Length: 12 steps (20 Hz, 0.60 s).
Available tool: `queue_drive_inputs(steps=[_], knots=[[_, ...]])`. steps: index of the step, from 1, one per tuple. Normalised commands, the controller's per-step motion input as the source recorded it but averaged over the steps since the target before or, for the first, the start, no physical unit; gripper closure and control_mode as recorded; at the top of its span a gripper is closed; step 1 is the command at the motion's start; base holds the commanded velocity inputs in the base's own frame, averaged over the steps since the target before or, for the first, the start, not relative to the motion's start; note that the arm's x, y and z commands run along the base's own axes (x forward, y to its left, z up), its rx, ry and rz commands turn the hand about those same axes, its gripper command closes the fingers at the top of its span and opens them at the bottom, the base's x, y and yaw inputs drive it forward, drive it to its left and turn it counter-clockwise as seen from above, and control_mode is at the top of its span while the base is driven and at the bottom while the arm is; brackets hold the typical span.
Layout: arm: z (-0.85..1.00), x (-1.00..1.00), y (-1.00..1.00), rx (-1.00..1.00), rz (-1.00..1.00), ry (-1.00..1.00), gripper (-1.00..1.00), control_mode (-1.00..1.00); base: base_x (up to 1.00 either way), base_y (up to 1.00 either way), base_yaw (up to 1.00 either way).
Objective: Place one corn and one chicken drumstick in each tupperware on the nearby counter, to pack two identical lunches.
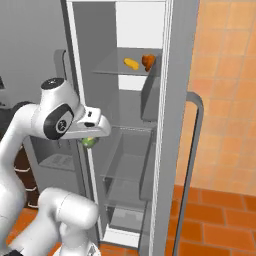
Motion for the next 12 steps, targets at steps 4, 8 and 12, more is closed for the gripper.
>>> queue_drive_inputs(steps=[4, 8, 12], knots=[[0.00, 0.00, 0.00, 0.00, 0.00, 0.00, 1.00, 1.00, -0.99, 0.95, 0.00], [0.00, 0.00, 0.00, 0.00, 0.00, 0.00, 1.00, 1.00, -0.61, 1.00, 0.00], [0.00, 0.00, 0.00, 0.00, 0.00, 0.00, 1.00, 1.00, -0.17, 1.00, 0.00]])
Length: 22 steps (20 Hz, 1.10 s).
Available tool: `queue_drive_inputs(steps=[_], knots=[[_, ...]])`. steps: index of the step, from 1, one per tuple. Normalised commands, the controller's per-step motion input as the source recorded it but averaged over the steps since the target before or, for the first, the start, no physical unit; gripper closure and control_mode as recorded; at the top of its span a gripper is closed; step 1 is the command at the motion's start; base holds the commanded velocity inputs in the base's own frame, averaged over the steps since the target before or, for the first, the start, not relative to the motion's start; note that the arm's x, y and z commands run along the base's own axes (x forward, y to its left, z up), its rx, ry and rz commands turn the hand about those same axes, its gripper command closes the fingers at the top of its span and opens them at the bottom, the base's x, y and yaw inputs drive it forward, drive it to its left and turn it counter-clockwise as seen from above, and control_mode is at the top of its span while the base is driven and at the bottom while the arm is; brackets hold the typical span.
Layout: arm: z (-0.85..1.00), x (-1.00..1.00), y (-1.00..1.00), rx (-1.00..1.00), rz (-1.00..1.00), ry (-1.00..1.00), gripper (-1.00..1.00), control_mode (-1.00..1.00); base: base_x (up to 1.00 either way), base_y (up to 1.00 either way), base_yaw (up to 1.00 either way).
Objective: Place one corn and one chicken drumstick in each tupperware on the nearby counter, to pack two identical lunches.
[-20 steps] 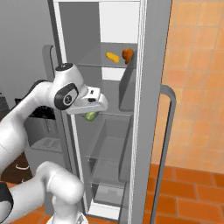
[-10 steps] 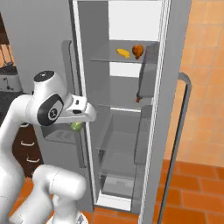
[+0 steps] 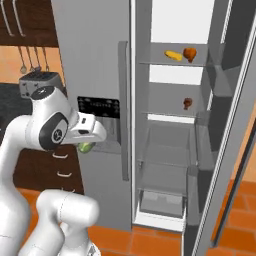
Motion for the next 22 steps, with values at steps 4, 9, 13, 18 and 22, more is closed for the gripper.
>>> queue_drive_inputs(steps=[4, 9, 13, 18, 22], knots=[[0.00, 0.00, 0.00, 0.00, 0.00, 0.00, 1.00, 1.00, 0.48, 1.00, -0.04], [0.00, 0.00, 0.00, 0.00, 0.00, 0.00, 1.00, 1.00, 0.42, 1.00, -0.04], [0.00, 0.00, 0.00, 0.00, 0.00, 0.00, 1.00, 1.00, -0.04, 1.00, 0.00], [0.00, 0.00, 0.00, 0.00, 0.00, 0.00, 1.00, 1.00, 0.00, 1.00, 0.00], [0.00, 0.00, 0.00, 0.00, 0.00, 0.00, 1.00, 1.00, 0.00, 1.00, 0.00]])
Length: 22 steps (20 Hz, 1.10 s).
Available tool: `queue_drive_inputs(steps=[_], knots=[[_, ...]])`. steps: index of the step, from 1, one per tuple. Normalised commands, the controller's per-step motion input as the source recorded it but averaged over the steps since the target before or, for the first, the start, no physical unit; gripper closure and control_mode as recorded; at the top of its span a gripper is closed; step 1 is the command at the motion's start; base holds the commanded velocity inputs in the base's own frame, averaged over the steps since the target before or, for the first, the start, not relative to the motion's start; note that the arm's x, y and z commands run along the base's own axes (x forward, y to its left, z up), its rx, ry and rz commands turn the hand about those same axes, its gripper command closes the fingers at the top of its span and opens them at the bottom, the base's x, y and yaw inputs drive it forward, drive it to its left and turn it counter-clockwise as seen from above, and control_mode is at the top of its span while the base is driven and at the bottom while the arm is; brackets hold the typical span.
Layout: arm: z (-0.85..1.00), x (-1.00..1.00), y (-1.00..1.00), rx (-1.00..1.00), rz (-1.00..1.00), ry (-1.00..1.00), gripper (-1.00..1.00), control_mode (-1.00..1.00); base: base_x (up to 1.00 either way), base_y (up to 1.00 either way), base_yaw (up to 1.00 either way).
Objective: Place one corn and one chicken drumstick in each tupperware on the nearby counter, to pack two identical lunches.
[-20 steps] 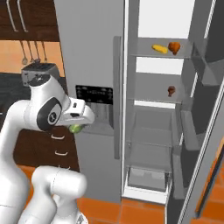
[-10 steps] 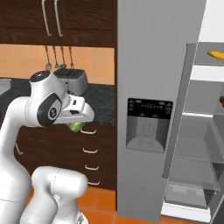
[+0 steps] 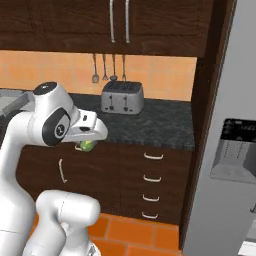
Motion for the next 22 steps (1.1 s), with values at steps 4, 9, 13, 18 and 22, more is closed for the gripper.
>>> queue_drive_inputs(steps=[4, 9, 13, 18, 22], knots=[[0.00, 0.00, 0.00, 0.00, 0.00, 0.00, 1.00, 1.00, 0.07, 1.00, 0.00], [0.00, 0.00, 0.00, 0.00, 0.00, 0.00, 1.00, 1.00, 0.13, 1.00, 0.01], [0.00, 0.00, 0.00, 0.00, 0.00, 0.00, 1.00, 1.00, 0.50, 1.00, 0.06], [0.00, 0.00, 0.00, 0.00, 0.00, 0.00, 1.00, 1.00, 0.57, 1.00, 0.05], [0.00, 0.00, 0.00, 0.00, 0.00, 0.00, 1.00, 1.00, 0.59, 1.00, 0.03]])
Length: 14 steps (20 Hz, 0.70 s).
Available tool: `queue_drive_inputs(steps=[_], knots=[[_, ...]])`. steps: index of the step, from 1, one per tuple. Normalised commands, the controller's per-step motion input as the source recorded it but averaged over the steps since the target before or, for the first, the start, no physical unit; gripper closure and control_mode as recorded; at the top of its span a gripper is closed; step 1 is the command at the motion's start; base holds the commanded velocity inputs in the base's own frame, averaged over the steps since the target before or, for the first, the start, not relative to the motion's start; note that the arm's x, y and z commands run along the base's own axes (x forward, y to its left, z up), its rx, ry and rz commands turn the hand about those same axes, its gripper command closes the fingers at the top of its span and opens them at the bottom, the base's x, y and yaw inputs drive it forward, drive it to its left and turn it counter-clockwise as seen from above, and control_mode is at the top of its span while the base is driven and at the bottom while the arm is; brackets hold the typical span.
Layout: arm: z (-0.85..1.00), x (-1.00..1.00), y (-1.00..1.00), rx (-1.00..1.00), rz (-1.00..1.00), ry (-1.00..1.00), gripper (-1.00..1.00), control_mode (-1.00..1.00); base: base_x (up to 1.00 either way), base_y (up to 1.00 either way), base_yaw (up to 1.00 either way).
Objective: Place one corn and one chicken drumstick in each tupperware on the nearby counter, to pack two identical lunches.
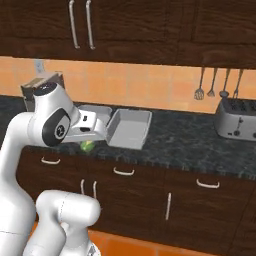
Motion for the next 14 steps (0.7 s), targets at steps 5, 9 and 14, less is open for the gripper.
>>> queue_drive_inputs(steps=[5, 9, 14], knots=[[0.00, 0.00, 0.00, 0.00, 0.00, 0.00, 1.00, 1.00, 0.79, 0.80, 0.00], [0.00, 0.00, 0.00, 0.00, 0.00, 0.00, 1.00, 1.00, 0.61, 0.36, 0.00], [0.00, 0.00, 0.00, 0.00, 0.00, 0.00, 1.00, 1.00, 0.49, 0.38, 0.00]])
